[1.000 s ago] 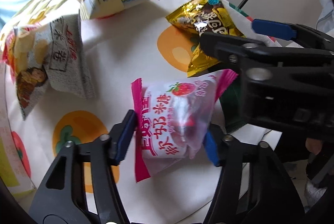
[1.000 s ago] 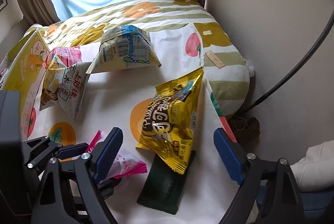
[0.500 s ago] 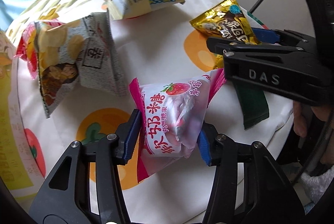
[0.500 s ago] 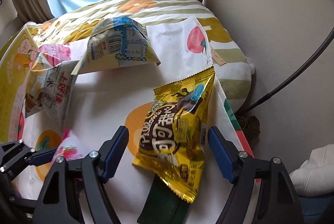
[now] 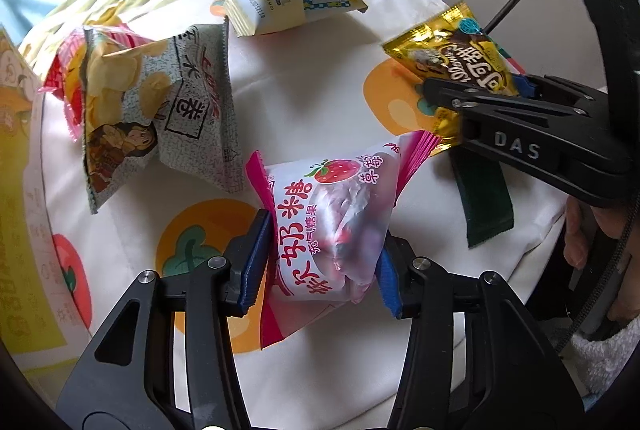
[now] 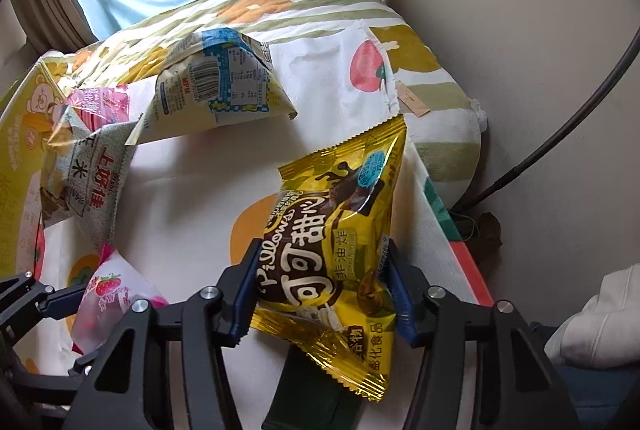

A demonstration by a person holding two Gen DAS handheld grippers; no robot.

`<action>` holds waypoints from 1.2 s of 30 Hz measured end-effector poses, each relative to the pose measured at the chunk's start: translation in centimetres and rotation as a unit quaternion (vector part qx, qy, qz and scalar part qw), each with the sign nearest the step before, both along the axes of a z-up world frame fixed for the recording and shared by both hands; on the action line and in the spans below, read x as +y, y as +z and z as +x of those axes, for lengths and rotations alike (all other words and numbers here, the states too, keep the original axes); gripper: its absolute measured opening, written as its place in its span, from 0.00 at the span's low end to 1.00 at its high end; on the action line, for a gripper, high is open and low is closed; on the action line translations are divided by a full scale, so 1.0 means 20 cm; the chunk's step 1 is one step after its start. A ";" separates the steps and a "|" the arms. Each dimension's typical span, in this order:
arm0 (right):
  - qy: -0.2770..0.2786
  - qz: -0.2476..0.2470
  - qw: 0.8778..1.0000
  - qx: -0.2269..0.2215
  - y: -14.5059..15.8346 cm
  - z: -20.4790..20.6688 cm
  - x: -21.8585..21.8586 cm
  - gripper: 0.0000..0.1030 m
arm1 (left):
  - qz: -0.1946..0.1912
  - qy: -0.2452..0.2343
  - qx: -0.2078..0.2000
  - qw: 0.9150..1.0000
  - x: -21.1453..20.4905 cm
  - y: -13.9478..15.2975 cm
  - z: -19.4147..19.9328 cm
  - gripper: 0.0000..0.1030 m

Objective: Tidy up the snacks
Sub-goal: 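Carry both bags over the green box and release them inside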

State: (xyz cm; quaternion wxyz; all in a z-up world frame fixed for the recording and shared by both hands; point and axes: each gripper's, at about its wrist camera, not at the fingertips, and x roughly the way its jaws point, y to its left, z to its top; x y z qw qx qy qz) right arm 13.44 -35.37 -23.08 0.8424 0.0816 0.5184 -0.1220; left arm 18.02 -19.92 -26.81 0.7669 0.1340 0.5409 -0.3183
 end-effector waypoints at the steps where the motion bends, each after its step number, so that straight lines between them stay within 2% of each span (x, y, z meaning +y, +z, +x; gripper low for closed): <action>1: 0.002 0.002 1.000 -0.002 0.01 -0.01 0.00 0.45 | -0.003 0.003 0.000 1.000 0.01 0.02 0.00 0.42; 8: 0.012 0.009 0.999 -0.029 0.18 -0.11 -0.01 0.43 | -0.027 0.029 -0.027 0.999 0.05 0.19 -0.08 0.42; 17: 0.066 0.016 0.994 -0.082 0.53 -0.25 0.05 0.43 | -0.075 0.087 -0.067 0.991 0.19 0.54 -0.21 0.42; 22: 0.121 0.028 0.985 -0.116 0.73 -0.25 0.14 0.43 | -0.098 0.147 -0.085 0.981 0.37 0.76 -0.24 0.42; 27: 0.174 0.048 0.972 -0.151 0.89 -0.17 0.30 0.43 | -0.092 0.200 -0.126 0.967 0.62 0.95 -0.20 0.42; 32: 0.225 0.064 0.956 -0.176 1.00 -0.04 0.57 0.43 | -0.089 0.252 -0.147 0.952 0.95 1.07 -0.10 0.42; 36: 0.257 0.069 0.945 -0.189 1.05 0.09 0.82 0.43 | -0.086 0.286 -0.153 0.942 1.25 1.10 0.01 0.42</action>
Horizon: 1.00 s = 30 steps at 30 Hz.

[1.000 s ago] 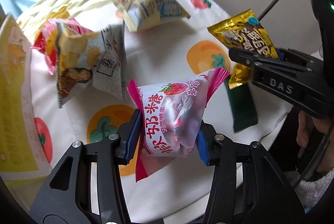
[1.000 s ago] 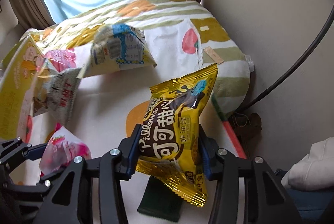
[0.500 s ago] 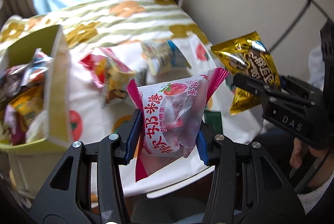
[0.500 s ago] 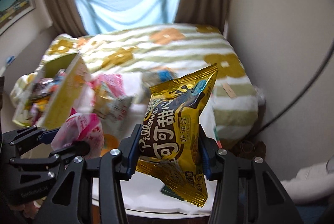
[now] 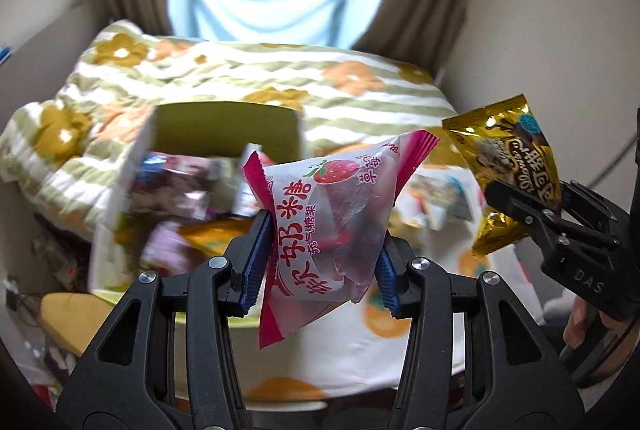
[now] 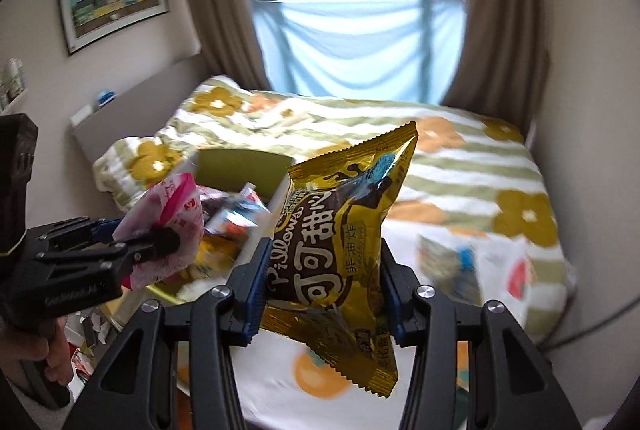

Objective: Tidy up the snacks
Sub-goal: 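Carry both bags over the green box and release them inside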

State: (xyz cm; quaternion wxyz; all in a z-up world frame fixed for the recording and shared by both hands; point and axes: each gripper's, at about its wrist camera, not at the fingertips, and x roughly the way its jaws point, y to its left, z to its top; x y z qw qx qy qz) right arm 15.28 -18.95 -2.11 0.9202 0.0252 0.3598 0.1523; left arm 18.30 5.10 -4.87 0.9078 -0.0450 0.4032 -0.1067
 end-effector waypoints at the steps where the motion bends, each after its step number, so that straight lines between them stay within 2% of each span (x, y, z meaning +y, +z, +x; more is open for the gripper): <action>1: 0.004 0.003 1.000 0.000 0.00 0.03 0.04 0.43 | 0.000 0.005 0.001 1.000 0.06 0.00 0.03 0.42; 9: 0.037 0.025 0.999 0.031 -0.09 0.27 0.47 0.43 | 0.015 0.038 0.046 0.998 0.55 -0.18 0.24 0.42; 16: 0.036 0.029 0.996 0.075 -0.20 0.37 0.70 0.43 | 0.022 0.014 0.094 0.995 0.73 -0.39 0.34 0.43; 17: 0.033 0.029 0.996 0.080 -0.21 0.37 0.72 0.43 | 0.022 0.007 0.094 0.995 0.74 -0.40 0.34 0.46; 19: 0.026 0.028 0.995 0.088 -0.23 0.38 0.74 0.43 | 0.029 -0.005 0.094 0.995 0.75 -0.43 0.34 0.69; 20: 0.022 0.027 0.995 0.092 -0.24 0.38 0.75 0.43 | 0.033 -0.005 0.092 0.995 0.75 -0.44 0.34 0.94; 21: 0.020 0.026 0.995 0.095 -0.25 0.38 0.76 0.43 | 0.034 -0.002 0.085 0.996 0.77 -0.44 0.33 1.00; 30: 0.035 0.016 0.993 0.113 -0.32 0.34 0.82 0.43 | 0.007 0.036 0.066 0.997 0.89 -0.36 0.27 1.00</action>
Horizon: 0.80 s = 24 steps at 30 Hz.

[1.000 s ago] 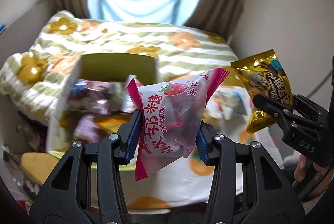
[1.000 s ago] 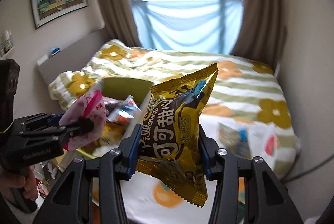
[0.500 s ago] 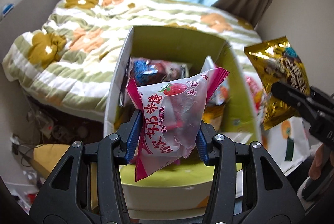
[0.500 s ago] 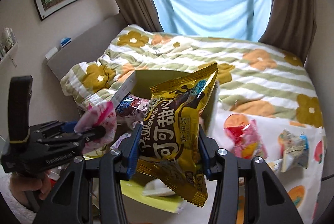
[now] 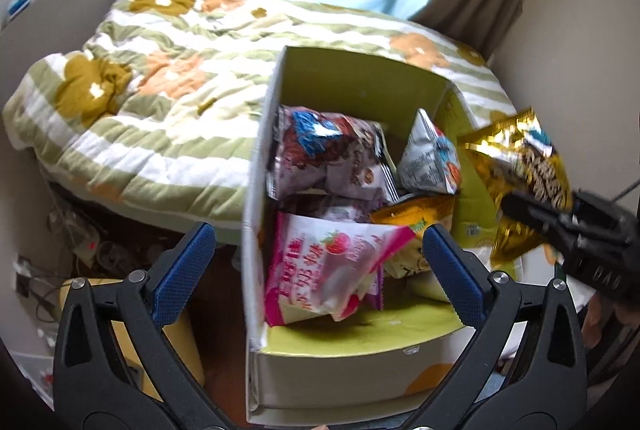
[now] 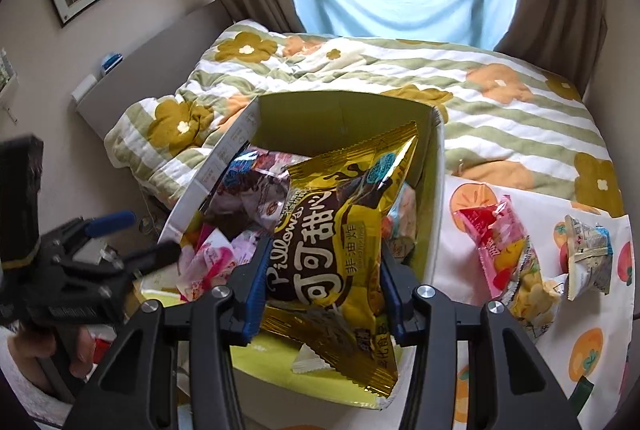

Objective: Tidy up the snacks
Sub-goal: 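Carry both bags over the green box and release them inside, then withdraw both tools from the box toward the remaining snacks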

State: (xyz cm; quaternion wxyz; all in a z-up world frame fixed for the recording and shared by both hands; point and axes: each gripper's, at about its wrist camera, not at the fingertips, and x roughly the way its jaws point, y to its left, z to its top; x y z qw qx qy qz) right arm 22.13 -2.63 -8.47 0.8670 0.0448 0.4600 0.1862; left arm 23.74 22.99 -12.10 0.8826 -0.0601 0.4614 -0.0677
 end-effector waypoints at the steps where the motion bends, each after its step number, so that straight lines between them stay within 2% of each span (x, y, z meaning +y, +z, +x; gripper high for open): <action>1: 0.004 0.001 1.000 -0.002 0.00 0.00 0.02 0.43 | 0.001 0.006 -0.002 1.000 0.01 0.01 -0.01 1.00; 11: 0.028 0.018 0.999 0.009 -0.07 -0.03 0.16 0.44 | -0.004 0.025 -0.011 1.000 0.05 0.01 -0.04 1.00; 12: 0.027 0.018 0.999 0.008 -0.07 -0.03 0.17 0.47 | -0.004 0.026 -0.010 1.000 0.05 0.01 -0.04 1.00; 14: 0.027 0.013 0.999 0.010 -0.10 -0.04 0.20 0.66 | -0.008 0.029 -0.006 1.000 0.08 0.01 -0.05 1.00; 15: 0.027 0.013 1.000 0.010 -0.11 -0.04 0.20 0.86 | -0.011 0.031 -0.004 0.999 0.09 0.00 -0.06 1.00; 16: 0.027 0.014 1.000 0.008 -0.12 -0.05 0.20 0.99 | -0.015 0.031 -0.002 0.999 0.11 -0.01 -0.06 1.00; 24: 0.027 0.007 1.000 0.011 -0.15 -0.13 0.22 0.99 | -0.030 0.022 0.011 0.999 0.14 -0.07 -0.07 1.00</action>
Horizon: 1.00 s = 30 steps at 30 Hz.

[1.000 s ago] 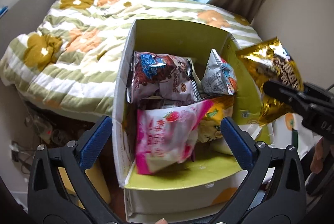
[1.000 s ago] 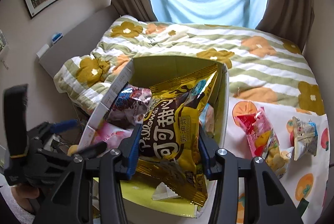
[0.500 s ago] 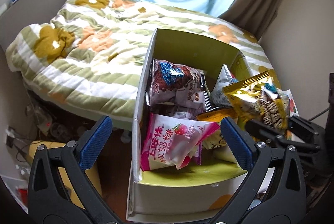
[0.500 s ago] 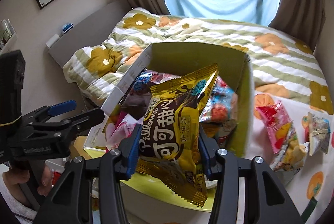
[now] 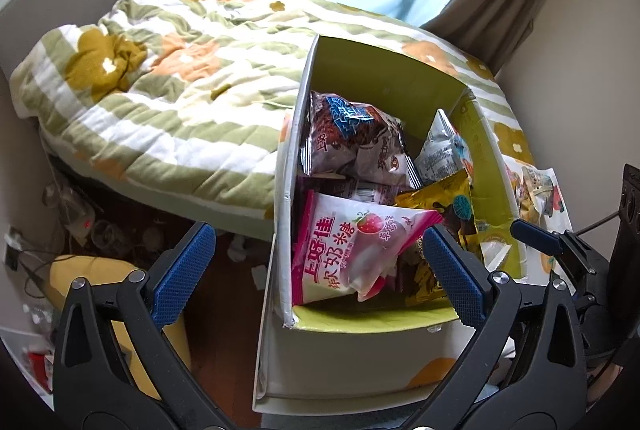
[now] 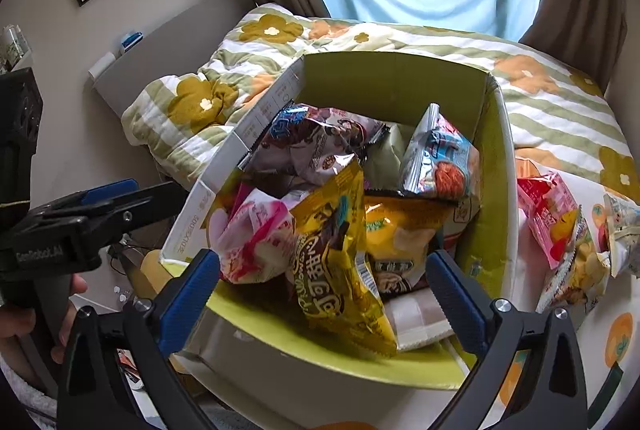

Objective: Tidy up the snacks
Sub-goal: 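Withdraw both tools from the box toward the remaining snacks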

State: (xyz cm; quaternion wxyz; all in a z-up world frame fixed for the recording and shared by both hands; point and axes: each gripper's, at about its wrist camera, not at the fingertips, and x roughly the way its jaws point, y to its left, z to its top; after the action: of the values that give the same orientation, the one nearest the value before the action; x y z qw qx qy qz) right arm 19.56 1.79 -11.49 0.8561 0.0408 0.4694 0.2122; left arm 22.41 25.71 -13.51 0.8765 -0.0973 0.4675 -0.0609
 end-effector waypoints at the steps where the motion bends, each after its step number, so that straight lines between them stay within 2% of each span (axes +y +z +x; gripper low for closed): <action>1: -0.001 -0.002 1.000 -0.001 0.00 0.00 0.00 0.99 | 0.001 -0.002 0.000 1.000 0.00 0.00 0.00 1.00; 8: -0.011 0.002 1.000 -0.005 0.06 -0.04 -0.03 0.99 | 0.006 -0.016 -0.014 1.000 -0.05 0.06 -0.02 1.00; 15: -0.026 0.007 0.999 -0.031 0.14 -0.13 -0.17 0.99 | 0.014 -0.029 -0.035 0.999 -0.26 0.15 -0.10 1.00; 21: -0.043 -0.011 0.997 -0.067 0.25 -0.27 -0.44 0.99 | 0.014 -0.056 -0.051 0.997 -0.60 0.23 -0.18 1.00; 30: -0.117 -0.021 0.989 -0.089 0.34 -0.51 -1.03 1.00 | 0.011 -0.118 -0.080 0.990 -1.23 0.34 -0.32 1.00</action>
State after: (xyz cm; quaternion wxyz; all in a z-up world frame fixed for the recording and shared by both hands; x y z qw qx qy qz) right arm 9.45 -18.84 -4.70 0.9143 0.0587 0.3872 0.1034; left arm 16.07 1.16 -6.78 0.8988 -0.0266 0.4046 -0.1663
